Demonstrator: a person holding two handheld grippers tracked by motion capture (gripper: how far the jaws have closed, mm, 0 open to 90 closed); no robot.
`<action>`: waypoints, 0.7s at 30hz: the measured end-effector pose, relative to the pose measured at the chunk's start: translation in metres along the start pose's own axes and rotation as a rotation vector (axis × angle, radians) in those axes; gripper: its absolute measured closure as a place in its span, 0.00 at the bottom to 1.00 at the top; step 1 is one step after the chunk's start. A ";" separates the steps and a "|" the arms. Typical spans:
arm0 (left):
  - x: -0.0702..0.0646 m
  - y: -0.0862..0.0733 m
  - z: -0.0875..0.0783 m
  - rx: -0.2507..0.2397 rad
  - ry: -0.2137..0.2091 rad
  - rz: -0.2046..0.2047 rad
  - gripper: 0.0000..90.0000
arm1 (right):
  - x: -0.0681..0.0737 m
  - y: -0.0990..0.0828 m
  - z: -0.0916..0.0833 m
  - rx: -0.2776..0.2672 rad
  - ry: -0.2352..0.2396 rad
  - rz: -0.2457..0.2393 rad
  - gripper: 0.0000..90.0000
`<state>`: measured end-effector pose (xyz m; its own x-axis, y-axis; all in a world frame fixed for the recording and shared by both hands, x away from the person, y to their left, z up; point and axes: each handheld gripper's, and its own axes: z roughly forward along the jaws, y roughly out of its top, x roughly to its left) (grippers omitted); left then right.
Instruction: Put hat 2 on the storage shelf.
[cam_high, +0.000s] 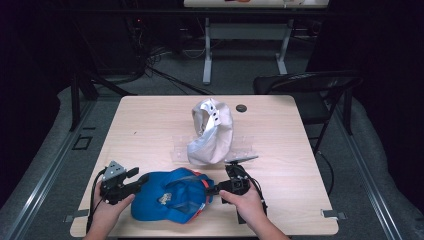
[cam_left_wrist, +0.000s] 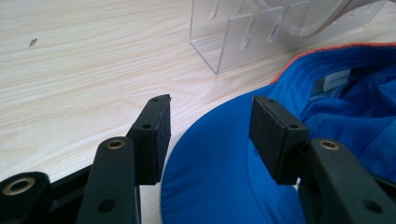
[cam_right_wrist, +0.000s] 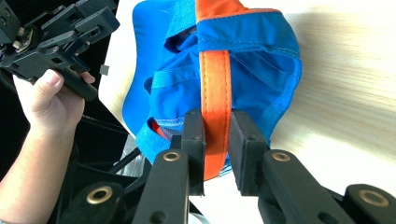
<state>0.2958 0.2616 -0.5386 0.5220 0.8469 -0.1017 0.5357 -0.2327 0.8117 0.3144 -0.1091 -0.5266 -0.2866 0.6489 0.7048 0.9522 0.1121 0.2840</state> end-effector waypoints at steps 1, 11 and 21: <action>0.000 0.000 0.001 -0.008 0.002 -0.001 0.55 | -0.001 0.000 -0.002 -0.002 -0.002 0.003 0.86; -0.001 0.000 0.001 0.001 -0.001 0.006 0.55 | -0.014 -0.003 -0.026 -0.033 -0.011 0.042 0.86; -0.002 -0.001 0.002 0.003 -0.003 0.009 0.55 | -0.033 -0.009 -0.054 -0.043 -0.069 0.065 0.86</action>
<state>0.2961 0.2589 -0.5403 0.5290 0.8432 -0.0959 0.5328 -0.2420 0.8109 0.3098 -0.1724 -0.5174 -0.2148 0.7040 0.6770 0.9629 0.0367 0.2673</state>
